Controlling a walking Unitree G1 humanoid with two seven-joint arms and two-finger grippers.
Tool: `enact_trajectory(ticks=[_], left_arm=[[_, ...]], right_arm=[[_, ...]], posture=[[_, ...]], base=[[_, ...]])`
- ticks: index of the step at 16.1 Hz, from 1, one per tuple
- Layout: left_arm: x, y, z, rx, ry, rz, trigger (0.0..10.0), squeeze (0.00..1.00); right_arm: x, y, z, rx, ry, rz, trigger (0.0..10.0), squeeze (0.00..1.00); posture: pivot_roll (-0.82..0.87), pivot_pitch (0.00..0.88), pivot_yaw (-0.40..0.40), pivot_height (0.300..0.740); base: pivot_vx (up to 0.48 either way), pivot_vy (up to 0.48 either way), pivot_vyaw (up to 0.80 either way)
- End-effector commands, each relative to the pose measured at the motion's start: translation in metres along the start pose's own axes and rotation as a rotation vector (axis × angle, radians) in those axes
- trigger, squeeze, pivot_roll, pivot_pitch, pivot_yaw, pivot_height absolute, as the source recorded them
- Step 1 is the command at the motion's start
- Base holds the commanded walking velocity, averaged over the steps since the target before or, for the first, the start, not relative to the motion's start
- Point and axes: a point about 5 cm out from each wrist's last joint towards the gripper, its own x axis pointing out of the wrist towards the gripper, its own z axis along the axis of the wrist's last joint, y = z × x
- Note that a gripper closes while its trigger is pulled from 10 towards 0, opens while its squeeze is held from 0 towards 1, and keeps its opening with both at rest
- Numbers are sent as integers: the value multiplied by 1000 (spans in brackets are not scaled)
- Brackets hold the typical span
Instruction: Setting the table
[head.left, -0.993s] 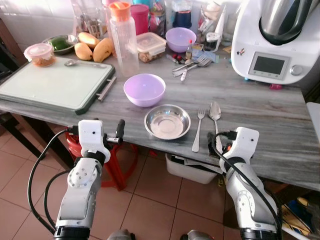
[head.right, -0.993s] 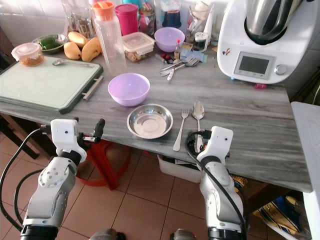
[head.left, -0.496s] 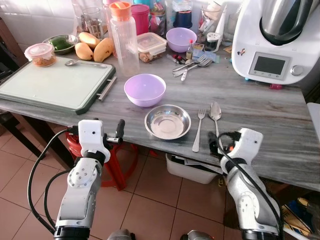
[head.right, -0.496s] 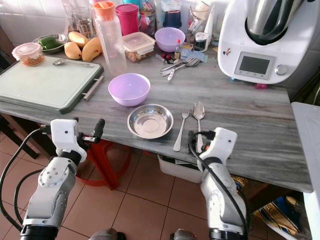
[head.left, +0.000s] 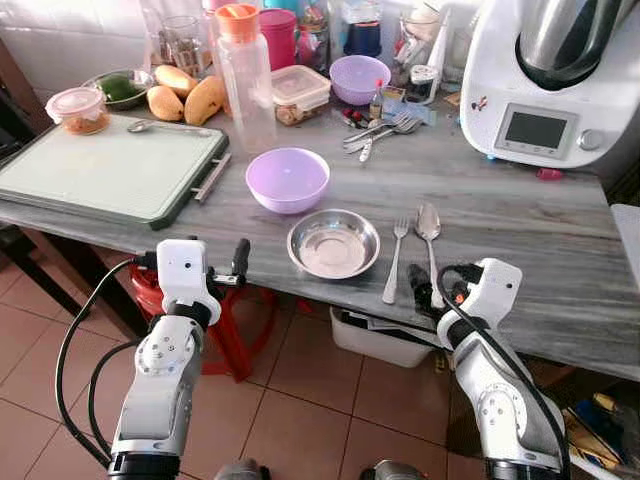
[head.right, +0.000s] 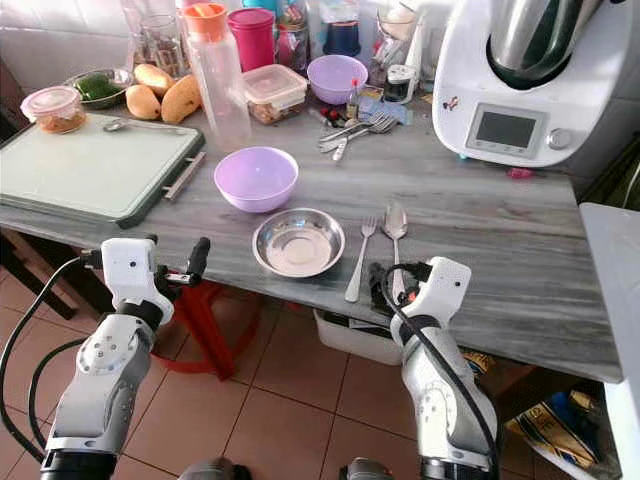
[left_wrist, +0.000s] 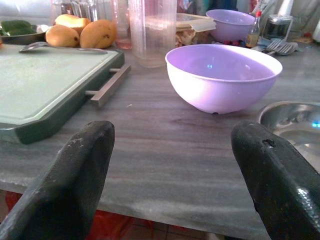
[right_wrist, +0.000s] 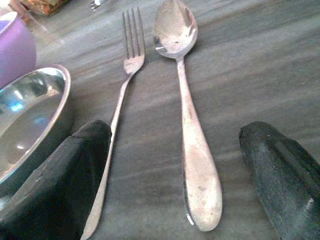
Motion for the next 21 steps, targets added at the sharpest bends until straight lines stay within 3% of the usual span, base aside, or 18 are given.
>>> enact_trajectory(ticks=[1, 13, 21], left_arm=[[1, 0, 3, 4, -9, -5, 10000, 0], [2, -1, 4, 5, -12, -15, 10000, 0], [2, -2, 4, 6, -10, -15, 10000, 0]], right_arm=[[0, 9, -6, 28, 33, 48, 10000, 941], [2, 16, -10, 57, 76, 133, 10000, 933], [0, 16, -5, 32, 43, 150, 10000, 933]], posture=[[-25, 0, 27, 740], [-25, 0, 30, 740], [-26, 0, 30, 740]], base=[[0, 0, 0], [0, 0, 0], [0, 0, 0]])
